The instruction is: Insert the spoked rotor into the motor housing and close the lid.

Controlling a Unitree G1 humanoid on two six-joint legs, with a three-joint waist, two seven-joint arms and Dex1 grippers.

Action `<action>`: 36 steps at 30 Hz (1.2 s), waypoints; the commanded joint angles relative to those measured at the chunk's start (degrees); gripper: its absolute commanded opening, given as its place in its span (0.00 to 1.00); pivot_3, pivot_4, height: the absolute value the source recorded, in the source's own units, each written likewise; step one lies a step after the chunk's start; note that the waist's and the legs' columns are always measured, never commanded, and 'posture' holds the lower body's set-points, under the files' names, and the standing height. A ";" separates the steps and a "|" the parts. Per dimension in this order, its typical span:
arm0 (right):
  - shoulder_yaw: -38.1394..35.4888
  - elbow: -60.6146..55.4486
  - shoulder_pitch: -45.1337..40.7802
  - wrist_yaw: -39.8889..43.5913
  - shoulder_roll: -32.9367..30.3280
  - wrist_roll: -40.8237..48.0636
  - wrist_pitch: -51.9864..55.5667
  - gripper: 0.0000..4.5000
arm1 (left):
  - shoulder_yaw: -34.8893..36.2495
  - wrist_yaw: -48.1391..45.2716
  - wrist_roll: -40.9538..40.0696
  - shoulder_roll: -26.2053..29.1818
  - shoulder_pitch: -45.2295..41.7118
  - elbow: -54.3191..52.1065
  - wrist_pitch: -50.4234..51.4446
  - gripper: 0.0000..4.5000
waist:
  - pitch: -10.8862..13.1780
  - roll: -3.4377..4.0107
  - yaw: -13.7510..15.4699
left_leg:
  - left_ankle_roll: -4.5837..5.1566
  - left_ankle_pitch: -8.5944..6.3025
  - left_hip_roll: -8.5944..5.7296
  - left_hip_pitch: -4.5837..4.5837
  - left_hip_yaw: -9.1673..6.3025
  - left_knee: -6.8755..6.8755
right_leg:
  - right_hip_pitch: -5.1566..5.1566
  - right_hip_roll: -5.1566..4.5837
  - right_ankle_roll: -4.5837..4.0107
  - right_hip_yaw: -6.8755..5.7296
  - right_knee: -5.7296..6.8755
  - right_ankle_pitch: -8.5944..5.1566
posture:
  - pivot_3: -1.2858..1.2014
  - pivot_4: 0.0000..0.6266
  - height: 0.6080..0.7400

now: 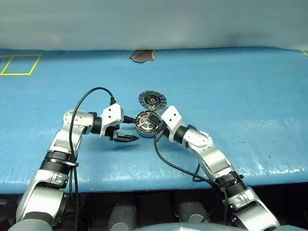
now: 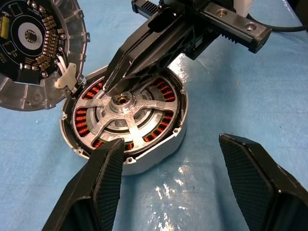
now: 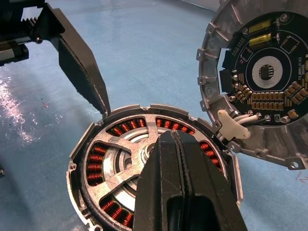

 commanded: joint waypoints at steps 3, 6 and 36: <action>1.17 0.29 0.49 0.82 -0.36 -1.37 0.09 0.00 | 3.40 2.98 -3.69 -1.63 2.85 -1.90 -1.32 0.75 | 0.00 0.01 0.01 | 0.00 0.00 0.02 0.15 -0.01 -0.01 | 0.15 0.01 -0.29 -0.01 0.00 -0.16 | 0.52 0.24 1.00; 1.80 -1.71 1.07 -1.11 -1.04 -4.03 -0.09 0.00 | 3.85 4.37 -4.83 -1.75 4.45 -3.10 1.54 0.75 | 0.00 0.01 -0.02 | 0.00 -0.01 0.02 0.47 0.02 -0.10 | 0.43 0.00 -0.33 0.02 -0.05 -0.19 | 0.52 0.24 1.00; -7.64 -3.16 -17.03 -1.01 -1.22 0.21 3.88 0.00 | 11.90 14.80 -15.00 -3.12 17.80 -14.94 7.21 0.75 | 0.01 0.03 0.20 | -0.02 -0.02 0.02 0.46 0.09 -0.33 | 0.35 -0.13 -0.44 -0.04 -0.23 -0.26 | 0.52 0.24 1.00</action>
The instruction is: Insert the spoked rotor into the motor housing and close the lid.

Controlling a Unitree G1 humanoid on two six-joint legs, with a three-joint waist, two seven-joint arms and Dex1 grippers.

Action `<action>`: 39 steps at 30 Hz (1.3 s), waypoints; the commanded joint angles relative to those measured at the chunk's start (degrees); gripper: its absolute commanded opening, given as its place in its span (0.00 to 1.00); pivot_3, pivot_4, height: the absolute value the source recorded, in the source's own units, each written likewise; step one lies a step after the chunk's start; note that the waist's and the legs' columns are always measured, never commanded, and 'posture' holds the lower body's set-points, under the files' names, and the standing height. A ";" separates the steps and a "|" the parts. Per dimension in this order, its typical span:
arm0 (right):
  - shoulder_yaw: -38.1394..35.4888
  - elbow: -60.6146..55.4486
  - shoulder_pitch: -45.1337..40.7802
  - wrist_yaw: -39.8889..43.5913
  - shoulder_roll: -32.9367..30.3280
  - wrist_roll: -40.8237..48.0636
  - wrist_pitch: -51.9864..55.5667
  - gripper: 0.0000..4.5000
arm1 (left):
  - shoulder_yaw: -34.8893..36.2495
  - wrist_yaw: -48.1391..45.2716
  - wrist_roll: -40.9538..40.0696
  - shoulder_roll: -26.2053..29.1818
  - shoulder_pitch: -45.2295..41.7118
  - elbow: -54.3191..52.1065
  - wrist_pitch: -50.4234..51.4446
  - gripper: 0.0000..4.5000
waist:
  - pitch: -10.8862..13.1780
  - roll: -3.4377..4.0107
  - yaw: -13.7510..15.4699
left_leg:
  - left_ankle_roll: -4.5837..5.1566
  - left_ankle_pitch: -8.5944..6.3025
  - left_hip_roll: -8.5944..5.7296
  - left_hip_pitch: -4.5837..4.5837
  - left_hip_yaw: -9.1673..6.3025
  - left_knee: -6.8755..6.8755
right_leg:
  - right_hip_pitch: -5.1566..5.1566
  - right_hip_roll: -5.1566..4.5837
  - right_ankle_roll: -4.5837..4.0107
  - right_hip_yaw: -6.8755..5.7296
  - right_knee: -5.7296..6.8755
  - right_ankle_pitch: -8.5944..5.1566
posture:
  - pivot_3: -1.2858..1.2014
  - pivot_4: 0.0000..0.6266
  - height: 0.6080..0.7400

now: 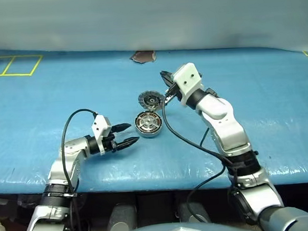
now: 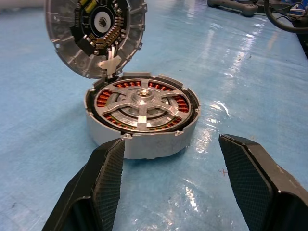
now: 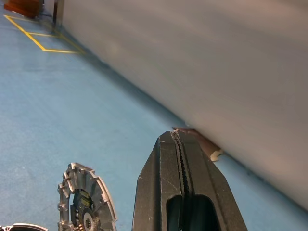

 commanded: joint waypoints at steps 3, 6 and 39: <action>0.16 13.52 -6.39 4.04 3.58 3.30 -6.28 0.00 | 3.05 1.55 -1.31 2.02 0.89 -4.12 0.98 0.75 | 0.00 0.00 -0.20 | 0.00 0.00 0.00 0.00 0.01 -0.06 | -0.01 0.00 -0.01 0.00 -0.01 0.00 | 0.52 0.24 1.00; 0.70 17.41 -8.37 5.12 4.36 3.10 -7.80 0.00 | 3.71 1.88 -1.03 3.18 1.75 -4.71 1.05 0.75 | 0.01 0.01 -0.24 | 0.00 0.00 0.00 0.01 0.01 -0.15 | -0.05 0.01 -0.01 0.00 -0.02 0.00 | 0.52 0.24 1.00; 10.62 0.27 17.64 -0.12 7.19 0.74 3.42 0.00 | 4.63 2.84 -1.16 3.41 0.67 -4.03 0.79 0.75 | -0.01 0.00 -0.02 | -0.05 0.01 0.03 0.14 -0.01 -0.79 | -0.20 0.00 -0.27 -0.01 -0.12 -0.20 | 0.52 0.24 1.00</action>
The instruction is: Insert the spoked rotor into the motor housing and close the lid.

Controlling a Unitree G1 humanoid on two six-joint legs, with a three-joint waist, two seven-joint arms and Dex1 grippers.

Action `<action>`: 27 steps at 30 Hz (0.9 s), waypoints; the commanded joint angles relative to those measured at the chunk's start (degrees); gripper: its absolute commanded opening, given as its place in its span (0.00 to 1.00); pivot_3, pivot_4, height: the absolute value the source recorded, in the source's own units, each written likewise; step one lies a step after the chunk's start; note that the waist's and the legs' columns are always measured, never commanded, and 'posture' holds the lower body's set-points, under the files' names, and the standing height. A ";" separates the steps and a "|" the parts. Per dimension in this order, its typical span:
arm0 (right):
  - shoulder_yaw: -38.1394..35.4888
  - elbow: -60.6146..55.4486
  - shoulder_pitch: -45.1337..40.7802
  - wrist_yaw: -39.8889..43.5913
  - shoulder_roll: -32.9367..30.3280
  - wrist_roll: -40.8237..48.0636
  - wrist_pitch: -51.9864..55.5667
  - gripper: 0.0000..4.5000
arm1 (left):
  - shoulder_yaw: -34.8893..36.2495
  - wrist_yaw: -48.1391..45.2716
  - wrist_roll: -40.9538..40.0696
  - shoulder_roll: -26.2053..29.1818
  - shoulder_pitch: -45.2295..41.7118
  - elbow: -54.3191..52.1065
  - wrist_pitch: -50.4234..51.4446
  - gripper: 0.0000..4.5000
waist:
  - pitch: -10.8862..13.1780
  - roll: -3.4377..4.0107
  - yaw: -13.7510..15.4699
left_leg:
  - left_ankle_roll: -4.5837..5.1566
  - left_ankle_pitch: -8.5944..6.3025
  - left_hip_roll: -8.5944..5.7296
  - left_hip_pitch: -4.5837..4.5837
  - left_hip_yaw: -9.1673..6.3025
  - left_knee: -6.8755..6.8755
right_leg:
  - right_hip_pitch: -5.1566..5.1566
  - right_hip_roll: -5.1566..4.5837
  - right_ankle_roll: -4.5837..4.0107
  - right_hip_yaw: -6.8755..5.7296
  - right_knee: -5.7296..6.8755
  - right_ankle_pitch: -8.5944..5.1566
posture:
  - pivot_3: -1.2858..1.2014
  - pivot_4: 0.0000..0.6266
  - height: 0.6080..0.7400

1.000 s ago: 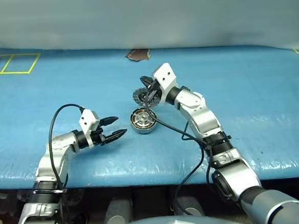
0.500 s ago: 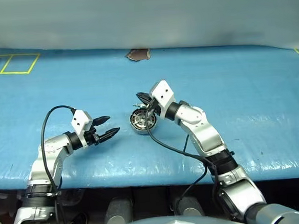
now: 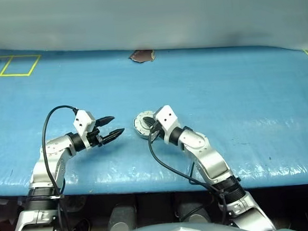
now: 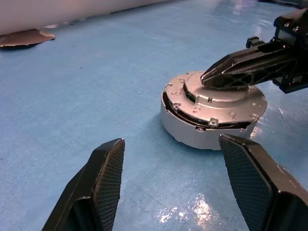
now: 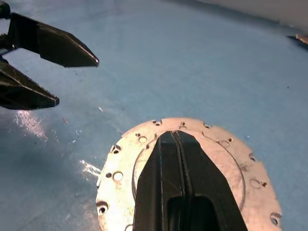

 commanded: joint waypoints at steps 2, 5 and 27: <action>1.32 3.69 1.54 -1.51 0.82 -1.14 -1.20 0.00 | -0.96 -1.06 -0.63 -0.03 -1.06 -1.51 0.20 0.75 | -0.01 -0.01 0.00 | 0.00 0.00 0.01 0.04 0.00 0.00 | 0.02 0.00 -0.01 -0.01 0.00 -0.01 | 0.52 0.24 1.00; 1.71 5.90 2.09 -2.82 1.26 -2.01 -3.16 0.00 | -2.21 -1.46 -0.43 -0.27 -1.40 -1.77 0.61 0.75 | -0.02 -0.03 0.00 | -0.02 -0.01 0.02 0.12 -0.01 0.00 | 0.10 0.00 -0.01 -0.01 0.00 -0.02 | 0.52 0.24 1.00; -1.43 -1.03 2.15 -0.57 -1.16 1.97 -3.36 0.48 | -6.01 -2.64 1.32 -2.25 -4.65 2.23 -0.83 0.77 | -0.06 -0.06 0.06 | -0.05 -0.02 0.01 0.08 -0.07 -0.09 | 0.05 0.01 -0.06 -0.04 -0.02 -0.10 | 0.52 0.24 1.00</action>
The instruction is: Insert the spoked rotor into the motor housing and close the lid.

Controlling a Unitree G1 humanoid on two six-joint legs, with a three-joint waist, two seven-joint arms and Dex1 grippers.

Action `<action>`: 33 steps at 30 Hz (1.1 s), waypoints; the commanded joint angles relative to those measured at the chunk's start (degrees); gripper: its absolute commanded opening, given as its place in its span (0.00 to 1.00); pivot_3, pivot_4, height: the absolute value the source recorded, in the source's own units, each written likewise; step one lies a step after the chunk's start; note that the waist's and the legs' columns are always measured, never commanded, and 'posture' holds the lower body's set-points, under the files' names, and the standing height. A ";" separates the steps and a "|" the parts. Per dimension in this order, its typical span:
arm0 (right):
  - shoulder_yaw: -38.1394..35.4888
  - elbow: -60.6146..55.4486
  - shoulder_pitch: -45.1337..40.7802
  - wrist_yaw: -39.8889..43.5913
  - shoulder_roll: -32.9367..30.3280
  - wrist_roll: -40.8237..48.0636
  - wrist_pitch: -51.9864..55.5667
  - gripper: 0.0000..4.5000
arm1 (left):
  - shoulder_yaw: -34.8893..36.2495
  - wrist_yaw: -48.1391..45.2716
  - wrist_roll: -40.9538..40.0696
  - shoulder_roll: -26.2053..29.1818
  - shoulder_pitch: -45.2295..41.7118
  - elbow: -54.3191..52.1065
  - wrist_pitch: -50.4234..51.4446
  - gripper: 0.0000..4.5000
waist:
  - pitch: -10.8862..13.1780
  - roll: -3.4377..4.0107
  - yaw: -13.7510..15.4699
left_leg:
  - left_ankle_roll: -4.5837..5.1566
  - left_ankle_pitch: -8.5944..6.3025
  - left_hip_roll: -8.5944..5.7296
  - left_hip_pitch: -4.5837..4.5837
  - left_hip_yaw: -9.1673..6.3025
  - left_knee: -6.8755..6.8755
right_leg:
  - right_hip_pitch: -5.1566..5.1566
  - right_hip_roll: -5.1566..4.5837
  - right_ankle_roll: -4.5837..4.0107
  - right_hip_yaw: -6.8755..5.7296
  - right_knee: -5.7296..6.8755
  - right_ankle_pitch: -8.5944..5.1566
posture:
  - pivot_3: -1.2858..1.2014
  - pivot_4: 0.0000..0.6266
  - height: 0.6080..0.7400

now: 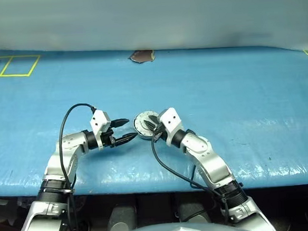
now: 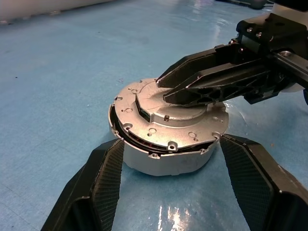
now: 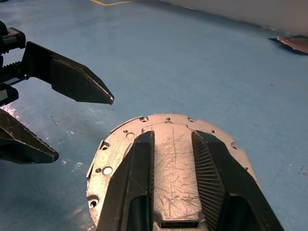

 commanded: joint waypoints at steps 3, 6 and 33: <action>0.10 0.19 -0.43 -0.38 0.31 -0.28 -0.28 0.69 | 0.43 0.05 0.22 0.06 -0.61 -0.34 -1.00 0.77 | 0.00 0.00 0.02 | 0.00 0.00 0.00 0.00 0.00 0.00 | 0.00 0.00 0.00 -0.01 0.00 0.00 | 0.52 0.24 1.00; 0.27 0.38 -0.50 -0.38 0.29 -0.34 -0.32 0.92 | 0.54 0.14 0.16 0.08 -0.32 -0.48 -0.95 0.77 | 0.01 0.00 0.04 | 0.00 0.00 0.00 -0.02 0.00 0.00 | -0.01 0.00 0.00 0.00 -0.01 0.00 | 0.52 0.24 1.00; 2.39 -0.89 -5.48 1.52 -0.26 -2.96 3.55 0.66 | 2.55 2.44 0.16 0.75 2.13 -0.31 -1.19 0.77 | 0.01 0.00 0.04 | 0.00 0.00 -0.01 -0.04 -0.01 -0.02 | -0.04 0.00 -0.01 -0.01 -0.01 0.00 | 0.52 0.24 1.00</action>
